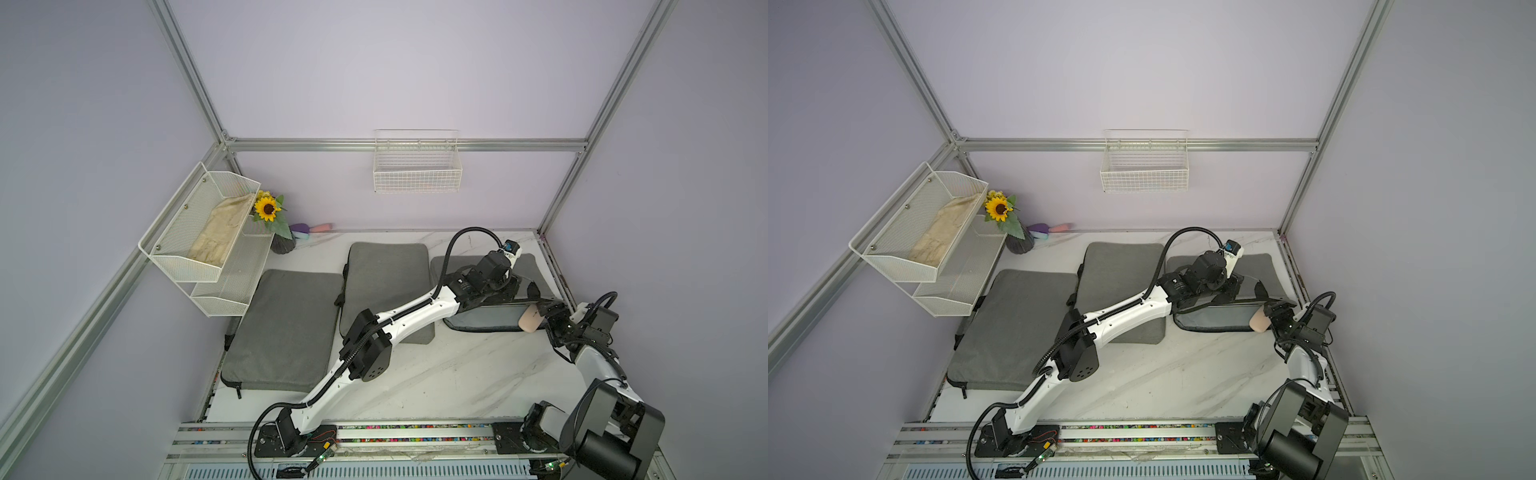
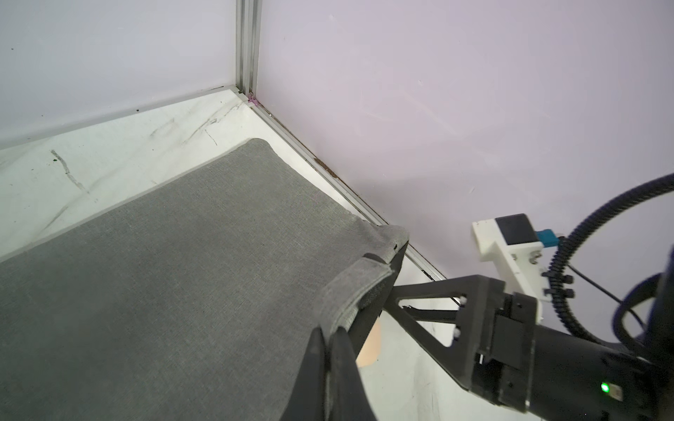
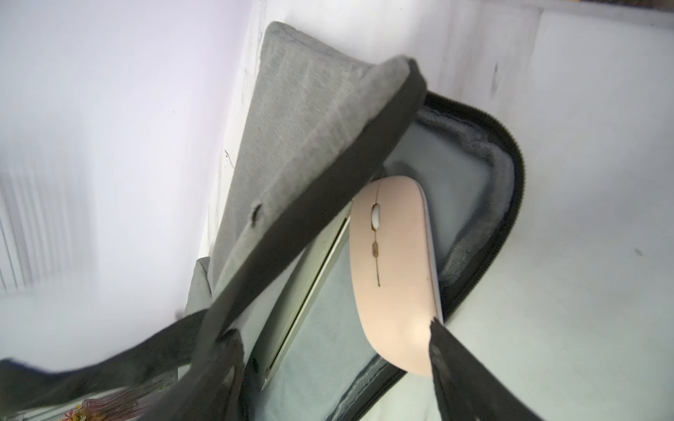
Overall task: Put the mouse into the laptop bag
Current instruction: Close the zippered laptop bag at the center of the board, then adjust the zippered laptop bag at the center of the board.
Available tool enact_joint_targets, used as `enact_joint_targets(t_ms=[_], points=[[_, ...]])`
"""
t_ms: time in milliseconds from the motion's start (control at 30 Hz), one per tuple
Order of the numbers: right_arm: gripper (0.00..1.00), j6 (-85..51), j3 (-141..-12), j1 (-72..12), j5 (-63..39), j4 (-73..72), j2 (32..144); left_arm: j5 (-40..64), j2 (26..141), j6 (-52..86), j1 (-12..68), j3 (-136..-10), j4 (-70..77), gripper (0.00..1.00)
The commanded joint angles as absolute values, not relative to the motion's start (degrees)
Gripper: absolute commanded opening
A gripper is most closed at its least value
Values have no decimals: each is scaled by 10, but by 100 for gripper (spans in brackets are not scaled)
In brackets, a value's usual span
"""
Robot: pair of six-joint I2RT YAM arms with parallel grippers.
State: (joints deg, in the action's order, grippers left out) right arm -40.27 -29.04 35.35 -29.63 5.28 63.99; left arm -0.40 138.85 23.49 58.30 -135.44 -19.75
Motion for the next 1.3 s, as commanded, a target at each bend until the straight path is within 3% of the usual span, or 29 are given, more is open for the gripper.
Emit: enact_joint_targets(t_ms=[0,167,267,300,333,367,467,633,733,967,1100,1267], points=[[81,-411,-297,365,-294,93,598,3,1322,246,580,-1328,-146,0],[63,-407,-304,367,-305,131,546,-1,1306,249,580,-1303,-137,0],[62,-399,-316,369,-309,161,516,2,1294,254,579,-1286,-136,0],[62,-397,-322,369,-312,170,506,3,1291,258,579,-1278,-137,5],[63,-394,-329,370,-322,179,496,3,1284,264,579,-1270,-140,18],[64,-384,-339,370,-335,194,485,3,1274,270,579,-1259,-143,39],[71,-353,-381,369,-360,247,455,5,1232,278,580,-1206,-122,70],[85,-325,-440,368,-361,322,402,4,1136,290,579,-1113,-100,79],[85,-324,-433,368,-390,316,412,-30,1047,303,579,-1011,-88,82],[85,-359,-328,344,-386,194,479,-156,772,380,572,-626,32,88],[86,-384,-284,282,-327,114,550,-177,683,407,564,-509,26,88],[76,-395,-260,271,-275,41,638,-229,605,449,561,-376,64,89]])
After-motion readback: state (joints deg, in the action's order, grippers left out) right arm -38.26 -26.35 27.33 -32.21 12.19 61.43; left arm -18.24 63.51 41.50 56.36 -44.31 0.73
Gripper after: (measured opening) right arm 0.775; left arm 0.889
